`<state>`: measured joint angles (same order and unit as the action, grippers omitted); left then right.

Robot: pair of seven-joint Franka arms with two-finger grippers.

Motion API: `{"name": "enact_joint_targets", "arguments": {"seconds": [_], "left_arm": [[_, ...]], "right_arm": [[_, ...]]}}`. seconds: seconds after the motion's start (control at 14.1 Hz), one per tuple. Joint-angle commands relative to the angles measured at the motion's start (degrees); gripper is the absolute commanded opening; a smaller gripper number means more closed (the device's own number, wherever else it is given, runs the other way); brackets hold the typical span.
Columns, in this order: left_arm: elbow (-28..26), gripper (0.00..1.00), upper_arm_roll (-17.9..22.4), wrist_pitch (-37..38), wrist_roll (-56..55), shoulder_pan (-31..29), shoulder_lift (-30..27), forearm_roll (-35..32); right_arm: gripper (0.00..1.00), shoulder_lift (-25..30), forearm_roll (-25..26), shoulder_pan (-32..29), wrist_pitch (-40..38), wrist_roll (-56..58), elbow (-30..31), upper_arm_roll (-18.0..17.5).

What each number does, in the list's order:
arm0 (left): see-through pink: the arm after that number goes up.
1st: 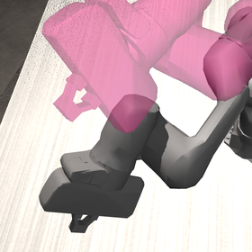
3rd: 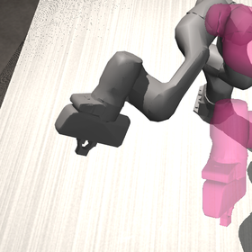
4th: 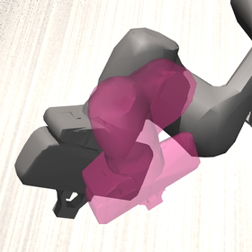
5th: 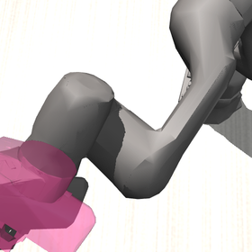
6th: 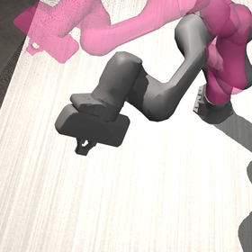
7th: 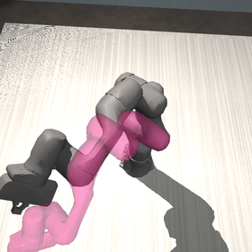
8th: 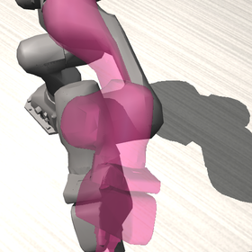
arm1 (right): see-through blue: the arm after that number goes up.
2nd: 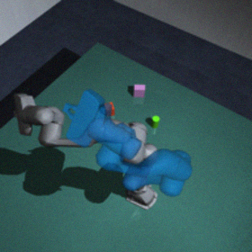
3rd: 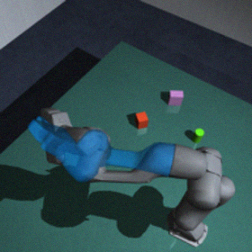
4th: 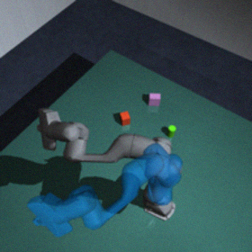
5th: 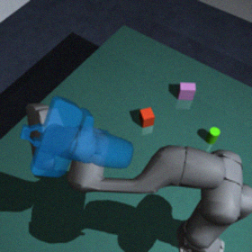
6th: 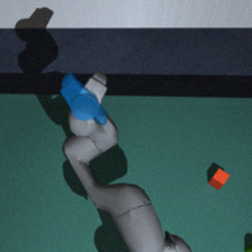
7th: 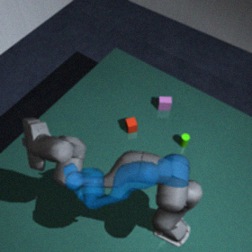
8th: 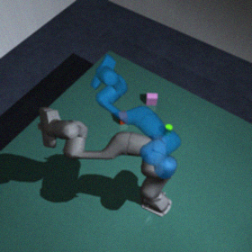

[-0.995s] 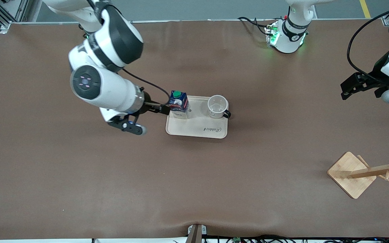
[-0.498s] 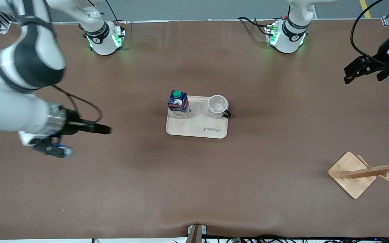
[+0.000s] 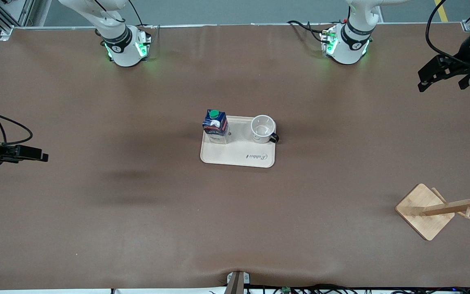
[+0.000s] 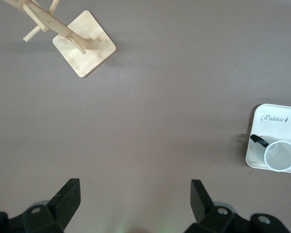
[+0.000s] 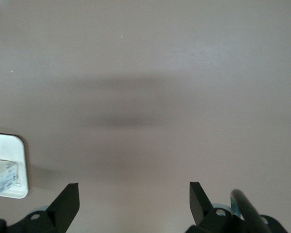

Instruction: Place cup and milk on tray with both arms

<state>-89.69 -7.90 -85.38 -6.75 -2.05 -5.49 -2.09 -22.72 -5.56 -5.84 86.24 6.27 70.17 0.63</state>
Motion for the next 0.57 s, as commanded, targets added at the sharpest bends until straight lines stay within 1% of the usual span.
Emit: {"name": "enact_joint_targets", "arguments": {"seconds": [0.0,0.07,0.14,0.21,0.28,0.5], "left_arm": [[-0.75,1.00,0.43,1.70,1.29,0.12,-0.84,0.34],[-0.58,1.00,0.43,1.71,1.38,0.03,-0.75,0.34],[-0.49,1.00,0.43,1.62,1.38,0.03,-0.75,0.51],[0.12,1.00,0.43,1.44,1.38,0.03,-0.58,0.43],[1.17,1.00,0.43,1.44,1.38,0.03,0.12,0.60],[1.62,1.00,0.43,1.27,1.38,-0.14,0.83,1.04]], "right_arm": [[1.00,11.96,1.95,-2.32,-1.87,-1.43,5.92,-0.63],[1.00,16.70,2.04,-2.59,-1.43,-2.65,9.17,-0.54],[1.00,20.31,3.35,-2.42,-0.56,-3.45,13.12,-0.54],[1.00,22.26,6.58,-1.72,0.93,-4.06,16.03,-0.89],[1.00,22.63,8.18,-0.93,2.25,-6.77,17.36,-0.98],[1.00,21.93,8.54,-0.75,4.63,-7.41,17.02,-0.89]]}}
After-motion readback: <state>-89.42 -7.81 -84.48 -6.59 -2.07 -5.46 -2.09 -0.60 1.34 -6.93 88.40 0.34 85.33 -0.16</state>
